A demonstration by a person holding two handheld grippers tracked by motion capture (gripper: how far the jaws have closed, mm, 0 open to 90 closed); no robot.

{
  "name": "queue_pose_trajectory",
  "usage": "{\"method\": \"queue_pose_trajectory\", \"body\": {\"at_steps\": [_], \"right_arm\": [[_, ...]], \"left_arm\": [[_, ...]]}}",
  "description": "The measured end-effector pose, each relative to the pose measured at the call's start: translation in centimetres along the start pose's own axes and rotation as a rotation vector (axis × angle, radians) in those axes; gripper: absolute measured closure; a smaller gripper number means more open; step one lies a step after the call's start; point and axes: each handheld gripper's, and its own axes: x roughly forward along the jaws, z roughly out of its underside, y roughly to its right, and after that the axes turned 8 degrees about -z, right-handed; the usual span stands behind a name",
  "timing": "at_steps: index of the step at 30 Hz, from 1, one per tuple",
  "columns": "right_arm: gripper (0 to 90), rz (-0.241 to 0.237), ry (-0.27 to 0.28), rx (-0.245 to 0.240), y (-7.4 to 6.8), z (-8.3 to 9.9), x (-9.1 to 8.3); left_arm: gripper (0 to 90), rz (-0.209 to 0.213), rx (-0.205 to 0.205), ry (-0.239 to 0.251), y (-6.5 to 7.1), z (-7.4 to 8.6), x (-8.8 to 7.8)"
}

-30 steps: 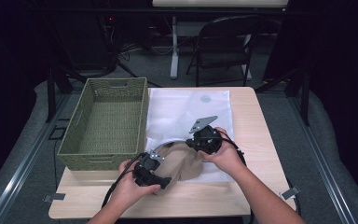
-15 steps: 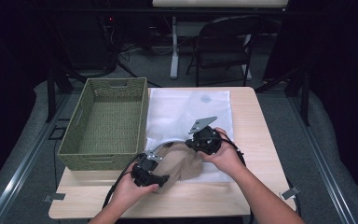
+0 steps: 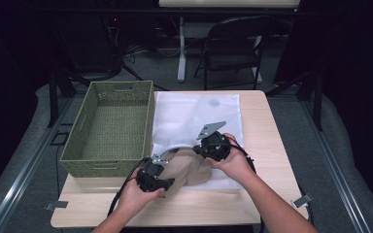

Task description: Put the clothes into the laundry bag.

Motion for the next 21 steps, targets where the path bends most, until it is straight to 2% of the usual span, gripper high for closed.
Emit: {"method": "queue_pose_trajectory", "body": {"at_steps": [12,16,21], "right_arm": [[88.6,0.002,0.013,-0.002,-0.1,-0.2,-0.2],[88.6,0.005,0.015,-0.004,-0.1,-0.3,-0.3],[88.6,0.003,0.018,-0.003,-0.1,-0.3,-0.4]], "left_arm": [[59.5,-0.011,-0.014,0.034,-0.1,-1.4,-0.9],[59.6,-0.021,-0.012,0.040,0.0,-1.8,-0.8],[59.7,-0.021,-0.029,0.043,0.1,-2.4,-0.4]]}}
